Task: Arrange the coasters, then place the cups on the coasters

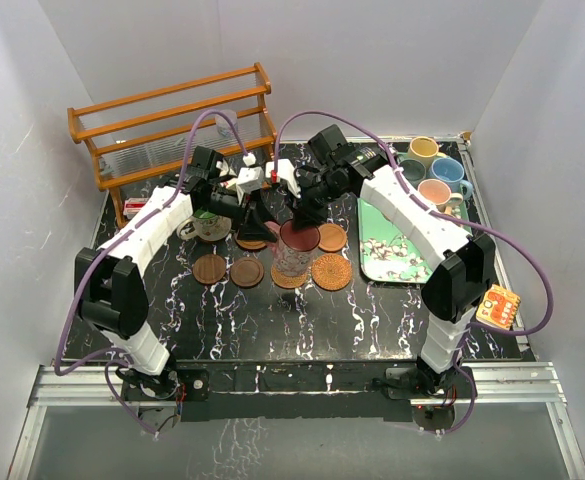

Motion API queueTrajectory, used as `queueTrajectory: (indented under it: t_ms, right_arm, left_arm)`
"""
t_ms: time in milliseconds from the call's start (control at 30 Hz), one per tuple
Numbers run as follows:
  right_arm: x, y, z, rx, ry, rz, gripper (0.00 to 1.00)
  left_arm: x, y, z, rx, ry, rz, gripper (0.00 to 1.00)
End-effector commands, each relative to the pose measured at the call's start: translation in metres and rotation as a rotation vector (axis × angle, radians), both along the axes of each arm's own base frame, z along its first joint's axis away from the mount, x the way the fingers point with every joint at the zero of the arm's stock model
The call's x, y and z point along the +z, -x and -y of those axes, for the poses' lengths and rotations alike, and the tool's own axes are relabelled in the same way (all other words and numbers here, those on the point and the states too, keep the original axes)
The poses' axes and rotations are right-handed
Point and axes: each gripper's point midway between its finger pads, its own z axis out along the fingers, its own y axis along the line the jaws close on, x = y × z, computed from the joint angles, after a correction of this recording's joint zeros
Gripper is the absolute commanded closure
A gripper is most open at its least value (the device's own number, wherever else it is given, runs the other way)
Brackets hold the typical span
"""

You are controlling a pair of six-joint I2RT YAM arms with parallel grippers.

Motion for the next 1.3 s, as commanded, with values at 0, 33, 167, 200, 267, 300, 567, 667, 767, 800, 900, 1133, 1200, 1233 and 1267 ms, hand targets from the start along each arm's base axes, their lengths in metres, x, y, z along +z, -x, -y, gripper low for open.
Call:
queueTrajectory:
  t_ms: [0,33,167,200,267,300,567,667,767,800,900,1133,1200,1233,1267]
  right_arm:
    - [0.044,-0.003,-0.017,0.034,-0.125,0.085,1.00]
    - [0.045,-0.003,-0.017,0.032,-0.127,0.089,1.00]
    - [0.047,-0.005,-0.016,0.016,-0.131,0.093,1.00]
    - [0.046,-0.006,-0.016,0.007,-0.130,0.090,1.00]
    - [0.044,-0.008,-0.016,-0.017,-0.123,0.084,0.98]
    - [0.042,-0.010,-0.015,-0.036,-0.117,0.081,0.95]
    - [0.032,-0.021,-0.010,-0.150,-0.093,0.055,0.71]
    - [0.035,-0.024,-0.008,-0.174,-0.100,0.051,0.67]
    - [0.038,-0.028,-0.004,-0.195,-0.107,0.051,0.65]
    - [0.039,-0.029,-0.001,-0.204,-0.110,0.051,0.65]
    - [0.038,-0.035,0.006,-0.229,-0.119,0.043,0.65]
    - [0.046,-0.040,0.032,-0.292,-0.156,0.054,0.65]
    - [0.045,-0.044,0.041,-0.316,-0.165,0.049,0.65]
    - [0.045,-0.045,0.046,-0.327,-0.171,0.050,0.65]
    - [0.044,-0.046,0.050,-0.338,-0.174,0.048,0.65]
  left_arm:
    - [0.008,0.007,0.006,-0.057,0.060,0.025,0.64]
    - [0.007,0.007,0.006,-0.057,0.055,0.024,0.71]
    - [0.003,0.008,0.005,-0.054,0.041,0.023,1.00]
    - [0.003,0.008,0.004,-0.051,0.037,0.027,1.00]
    - [0.006,0.008,0.003,-0.044,0.031,0.051,1.00]
    - [0.008,0.006,0.002,-0.036,0.024,0.064,1.00]
    - [0.016,0.000,-0.011,0.023,-0.005,0.121,1.00]
    - [0.018,-0.002,-0.019,0.052,-0.003,0.125,1.00]
    - [0.023,-0.005,-0.031,0.089,-0.002,0.136,1.00]
    - [0.024,-0.006,-0.036,0.107,-0.004,0.139,1.00]
    - [0.024,-0.008,-0.054,0.169,-0.026,0.148,1.00]
    - [0.021,-0.006,-0.095,0.371,-0.064,0.149,1.00]
    - [0.019,-0.009,-0.104,0.439,-0.077,0.158,1.00]
    - [0.019,-0.010,-0.109,0.476,-0.081,0.165,1.00]
    - [0.017,-0.011,-0.114,0.511,-0.084,0.170,1.00]
